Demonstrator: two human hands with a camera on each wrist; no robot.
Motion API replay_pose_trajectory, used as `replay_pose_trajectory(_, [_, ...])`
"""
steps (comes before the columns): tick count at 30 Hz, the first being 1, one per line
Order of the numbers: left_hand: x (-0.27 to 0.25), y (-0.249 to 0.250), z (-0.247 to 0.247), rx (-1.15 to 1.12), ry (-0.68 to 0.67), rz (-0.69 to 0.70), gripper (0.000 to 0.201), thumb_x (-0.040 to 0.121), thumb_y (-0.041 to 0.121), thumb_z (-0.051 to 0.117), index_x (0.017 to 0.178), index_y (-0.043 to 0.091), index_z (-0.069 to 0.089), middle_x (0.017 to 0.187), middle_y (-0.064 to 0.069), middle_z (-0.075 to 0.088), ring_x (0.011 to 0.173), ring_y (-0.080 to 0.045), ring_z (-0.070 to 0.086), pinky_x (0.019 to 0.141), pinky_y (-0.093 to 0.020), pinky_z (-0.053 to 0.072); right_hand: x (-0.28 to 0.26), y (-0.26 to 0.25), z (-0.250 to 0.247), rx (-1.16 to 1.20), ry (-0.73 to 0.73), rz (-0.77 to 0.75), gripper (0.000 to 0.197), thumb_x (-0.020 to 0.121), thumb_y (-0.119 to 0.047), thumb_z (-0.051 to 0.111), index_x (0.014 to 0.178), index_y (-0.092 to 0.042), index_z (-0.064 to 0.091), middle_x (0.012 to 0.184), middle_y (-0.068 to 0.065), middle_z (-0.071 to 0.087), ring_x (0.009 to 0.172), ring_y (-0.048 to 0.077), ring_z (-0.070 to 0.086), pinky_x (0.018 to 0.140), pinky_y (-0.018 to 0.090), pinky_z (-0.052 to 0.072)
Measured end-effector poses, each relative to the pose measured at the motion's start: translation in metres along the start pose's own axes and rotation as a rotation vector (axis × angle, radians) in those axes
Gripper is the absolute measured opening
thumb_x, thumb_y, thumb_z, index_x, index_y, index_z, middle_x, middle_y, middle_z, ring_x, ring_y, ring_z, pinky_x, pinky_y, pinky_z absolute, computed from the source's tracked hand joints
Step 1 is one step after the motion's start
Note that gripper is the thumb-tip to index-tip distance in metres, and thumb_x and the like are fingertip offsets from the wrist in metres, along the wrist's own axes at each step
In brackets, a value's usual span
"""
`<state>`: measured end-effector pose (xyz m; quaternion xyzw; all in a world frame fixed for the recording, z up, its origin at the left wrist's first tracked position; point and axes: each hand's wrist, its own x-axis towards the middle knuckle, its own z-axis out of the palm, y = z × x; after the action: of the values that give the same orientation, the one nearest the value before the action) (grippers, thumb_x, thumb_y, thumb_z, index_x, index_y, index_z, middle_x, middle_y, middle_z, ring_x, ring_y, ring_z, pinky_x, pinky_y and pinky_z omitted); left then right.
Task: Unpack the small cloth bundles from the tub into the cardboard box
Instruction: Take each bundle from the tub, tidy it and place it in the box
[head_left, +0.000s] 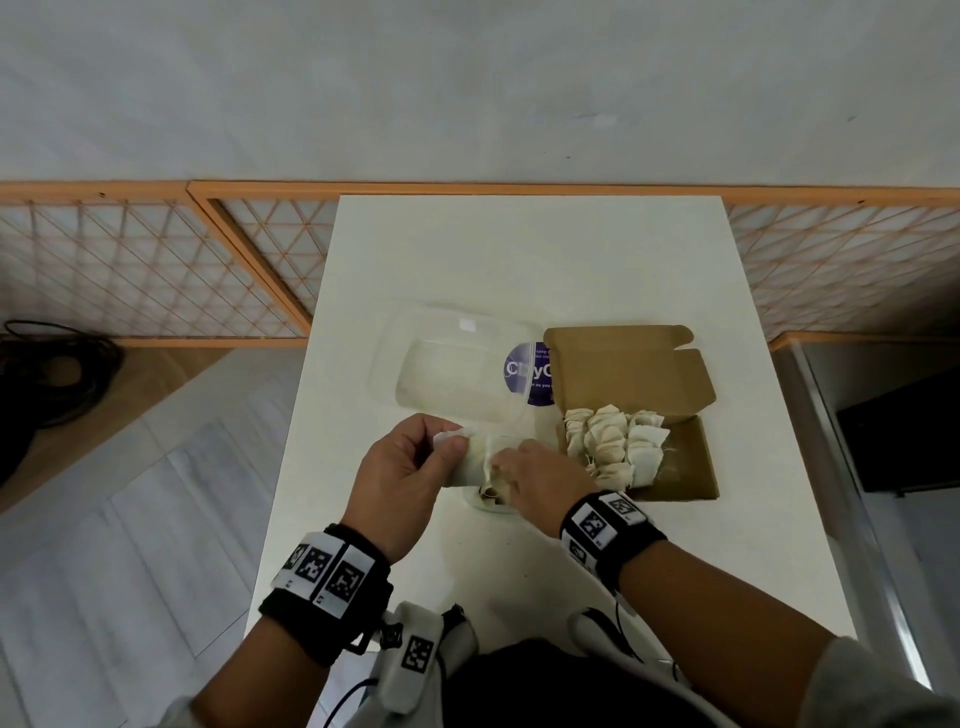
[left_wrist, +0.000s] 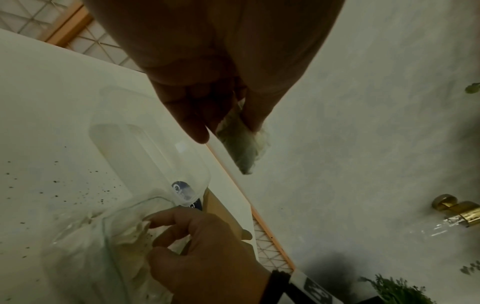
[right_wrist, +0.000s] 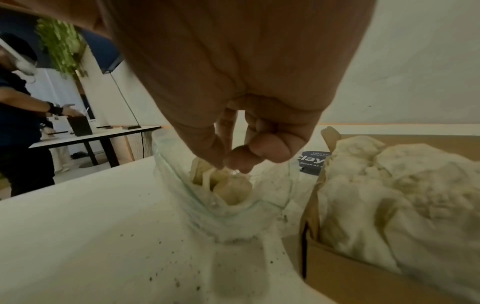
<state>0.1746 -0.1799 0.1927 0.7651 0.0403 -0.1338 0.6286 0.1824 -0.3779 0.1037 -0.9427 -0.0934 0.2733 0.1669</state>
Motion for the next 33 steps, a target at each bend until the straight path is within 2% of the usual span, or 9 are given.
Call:
replay_pose_trajectory(5, [-0.001,-0.003,-0.003,0.062,0.010,-0.022,0.015,0.100,0.013,0.066,0.085,0.016,0.069,0.089,-0.001,0.077,0.075,-0.007,0.065,0.072,-0.023,0.054,0.006,0.005,0.004,0.031,0.047,0.034,0.024,0.107,-0.030,0.049,0.124,-0.027,0.065,0.120,0.003,0.055,0.097,0.026,0.065,0.082,0.038,0.056])
replay_pose_trajectory(10, [0.002,-0.006,-0.004,0.105,0.000,-0.033,0.013,0.101,0.017,0.066,0.088,0.016,0.071,0.088,0.000,0.076,0.079,-0.011,0.067,0.078,-0.035,0.057,-0.006,0.017,-0.009,0.154,0.106,0.072,0.018,0.106,-0.031,0.051,0.106,-0.025,0.068,0.108,-0.005,0.060,0.092,0.018,0.062,0.081,0.034,0.053])
replay_pose_trajectory(12, [0.002,-0.006,-0.004,0.114,-0.003,-0.032,0.013,0.100,0.017,0.066,0.089,0.016,0.071,0.088,0.002,0.076,0.079,-0.010,0.067,0.077,-0.031,0.057,-0.013,0.021,-0.016,0.227,0.136,0.096,0.015,0.104,-0.028,0.053,0.102,-0.025,0.067,0.105,-0.008,0.064,0.092,0.015,0.063,0.084,0.036,0.055])
replay_pose_trajectory(16, [0.002,-0.007,-0.002,0.119,-0.007,-0.036,0.014,0.100,0.016,0.066,0.088,0.017,0.071,0.090,0.000,0.077,0.079,-0.009,0.067,0.076,-0.028,0.056,-0.019,0.020,-0.024,0.246,0.160,0.095,0.015,0.105,-0.028,0.053,0.104,-0.025,0.067,0.105,-0.007,0.065,0.093,0.015,0.062,0.087,0.037,0.055])
replay_pose_trajectory(20, [-0.001,-0.009,0.001,0.130,-0.021,-0.042,0.013,0.100,0.016,0.066,0.088,0.017,0.071,0.090,-0.002,0.077,0.084,-0.022,0.070,0.081,-0.042,0.060,-0.010,0.014,-0.011,0.151,0.053,0.040,0.031,0.103,-0.043,0.055,0.127,-0.025,0.063,0.124,-0.004,0.058,0.107,0.020,0.063,0.092,0.038,0.053])
replay_pose_trajectory(22, [-0.005,-0.010,0.000,0.152,-0.031,-0.032,0.013,0.100,0.018,0.067,0.088,0.021,0.071,0.089,0.000,0.077,0.086,-0.025,0.070,0.084,-0.048,0.060,-0.002,0.009,-0.003,0.079,-0.004,0.034,0.038,0.100,-0.052,0.056,0.125,-0.023,0.062,0.123,-0.001,0.055,0.105,0.023,0.063,0.087,0.038,0.052])
replay_pose_trajectory(27, [-0.012,-0.012,-0.005,0.147,-0.031,-0.054,0.015,0.099,0.020,0.067,0.087,0.027,0.071,0.089,-0.001,0.077,0.088,-0.027,0.072,0.088,-0.053,0.059,0.008,0.006,0.010,0.048,-0.021,0.073,0.028,0.106,-0.038,0.050,0.108,-0.015,0.067,0.107,0.005,0.057,0.096,0.029,0.065,0.085,0.040,0.056])
replay_pose_trajectory(30, [-0.013,-0.015,-0.009,0.132,-0.027,-0.058,0.012,0.099,0.023,0.067,0.088,0.027,0.071,0.091,-0.003,0.077,0.090,-0.029,0.073,0.089,-0.056,0.058,0.004,0.010,0.004,0.141,0.031,0.114,0.020,0.104,-0.028,0.052,0.091,-0.018,0.064,0.093,0.001,0.061,0.089,0.025,0.063,0.076,0.034,0.048])
replay_pose_trajectory(33, [-0.013,-0.015,-0.009,0.145,-0.026,-0.063,0.017,0.100,0.019,0.067,0.087,0.028,0.071,0.091,-0.003,0.078,0.089,-0.028,0.073,0.089,-0.054,0.058,-0.009,0.017,-0.009,0.233,0.086,0.124,0.012,0.102,-0.029,0.059,0.103,-0.019,0.066,0.098,-0.001,0.068,0.091,0.019,0.063,0.076,0.030,0.048])
